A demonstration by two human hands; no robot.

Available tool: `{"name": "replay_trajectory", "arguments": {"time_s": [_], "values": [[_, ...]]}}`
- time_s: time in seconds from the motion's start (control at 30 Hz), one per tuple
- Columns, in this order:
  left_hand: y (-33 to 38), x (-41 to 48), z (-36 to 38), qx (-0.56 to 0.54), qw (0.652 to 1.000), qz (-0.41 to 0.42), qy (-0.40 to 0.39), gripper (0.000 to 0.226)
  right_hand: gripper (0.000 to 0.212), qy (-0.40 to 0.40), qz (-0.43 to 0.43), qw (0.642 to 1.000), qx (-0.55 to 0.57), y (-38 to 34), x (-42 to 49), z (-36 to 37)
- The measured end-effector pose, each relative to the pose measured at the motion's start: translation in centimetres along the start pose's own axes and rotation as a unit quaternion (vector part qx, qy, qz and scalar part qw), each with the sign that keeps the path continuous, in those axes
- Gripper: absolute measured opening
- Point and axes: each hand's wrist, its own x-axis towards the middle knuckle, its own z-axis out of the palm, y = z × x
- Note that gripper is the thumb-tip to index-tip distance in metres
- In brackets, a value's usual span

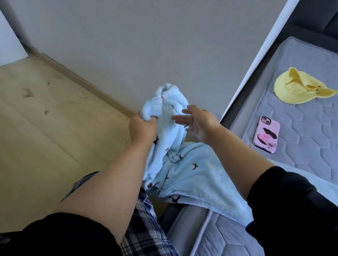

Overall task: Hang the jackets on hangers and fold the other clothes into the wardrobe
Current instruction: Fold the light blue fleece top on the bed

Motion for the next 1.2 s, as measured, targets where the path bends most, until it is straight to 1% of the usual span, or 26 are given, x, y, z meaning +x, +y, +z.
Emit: {"name": "replay_trajectory", "arguments": {"time_s": [0.1,0.17,0.23,0.3,0.37,0.43,0.5,0.57,0.67,0.73,0.8,0.83,0.87,0.9,0.93,1.0,1.03,1.07,1.1,1.13,1.17,1.2], "values": [[0.0,0.4,0.0,-0.042,0.995,-0.093,-0.008,0.006,0.035,-0.008,0.031,0.999,0.036,2.4,0.6,-0.1],[-0.2,0.5,0.0,-0.080,0.987,-0.136,-0.007,0.008,0.035,0.012,0.042,0.998,0.045,3.4,0.9,-0.2],[-0.2,0.9,0.0,-0.092,0.982,-0.164,-0.017,0.014,0.031,0.038,0.038,0.997,0.045,4.2,1.1,-0.4],[0.1,1.3,-0.1,-0.092,0.976,-0.189,-0.053,0.013,0.024,0.064,0.013,0.997,0.040,4.4,1.3,-0.6],[0.6,1.4,-0.2,-0.094,0.968,-0.211,-0.101,0.006,0.020,0.090,-0.036,0.995,0.018,4.0,1.4,-0.9],[0.9,1.2,-0.2,-0.116,0.952,-0.233,-0.162,0.011,0.017,0.100,-0.091,0.991,-0.021,3.1,0.9,-1.3],[0.9,1.0,-0.3,-0.156,0.937,-0.240,-0.203,0.032,0.014,0.084,-0.136,0.985,-0.068,2.2,0.3,-1.6],[0.9,1.0,-0.4,-0.206,0.926,-0.230,-0.219,0.042,0.015,0.070,-0.164,0.978,-0.106,1.6,-0.1,-2.0],[0.9,1.0,-0.3,-0.251,0.916,-0.222,-0.219,0.050,0.024,0.055,-0.189,0.972,-0.130,1.3,-0.8,-2.0],[1.0,0.7,-0.3,-0.255,0.915,-0.223,-0.220,0.049,0.032,0.043,-0.211,0.960,-0.180,1.1,-1.3,-1.8],[0.9,0.6,-0.3,-0.258,0.916,-0.219,-0.216,0.049,0.031,0.031,-0.227,0.950,-0.211,0.8,-1.5,-1.7],[0.9,0.6,-0.5,-0.262,0.915,-0.217,-0.215,0.049,0.027,0.028,-0.228,0.953,-0.196,0.7,-1.6,-1.8],[0.9,0.7,-0.6,-0.261,0.916,-0.215,-0.214,0.047,0.024,0.031,-0.225,0.960,-0.166,0.5,-1.6,-2.0],[1.0,0.7,-0.8,-0.260,0.918,-0.211,-0.215,0.042,0.023,0.052,-0.221,0.963,-0.143,0.4,-1.3,-2.3],[1.1,0.7,-0.8,-0.260,0.917,-0.205,-0.222,0.038,0.024,0.085,-0.216,0.962,-0.142,0.1,-0.9,-2.7],[1.3,0.5,-1.0,-0.262,0.914,-0.192,-0.244,0.036,0.035,0.144,-0.181,0.954,-0.189,-0.1,0.6,-3.6],[1.4,0.3,-1.2,-0.264,0.911,-0.187,-0.254,0.038,0.042,0.149,-0.142,0.961,-0.185,-0.1,1.2,-4.0],[1.5,0.1,-1.3,-0.267,0.909,-0.182,-0.262,0.039,0.050,0.134,-0.092,0.975,-0.153,-0.1,1.7,-4.2],[1.6,0.0,-1.5,-0.269,0.908,-0.178,-0.267,0.040,0.056,0.099,-0.039,0.989,-0.098,0.2,2.3,-4.5],[1.5,0.0,-1.6,-0.271,0.908,-0.173,-0.268,0.040,0.058,0.044,0.017,0.998,-0.039,0.5,2.7,-4.8],[1.5,0.0,-1.8,-0.275,0.909,-0.170,-0.265,0.040,0.058,-0.017,0.070,0.997,0.002,0.9,2.6,-5.0],[1.5,0.0,-2.0,-0.282,0.909,-0.166,-0.259,0.039,0.058,-0.071,0.111,0.991,0.004,1.3,2.1,-5.0]]}}
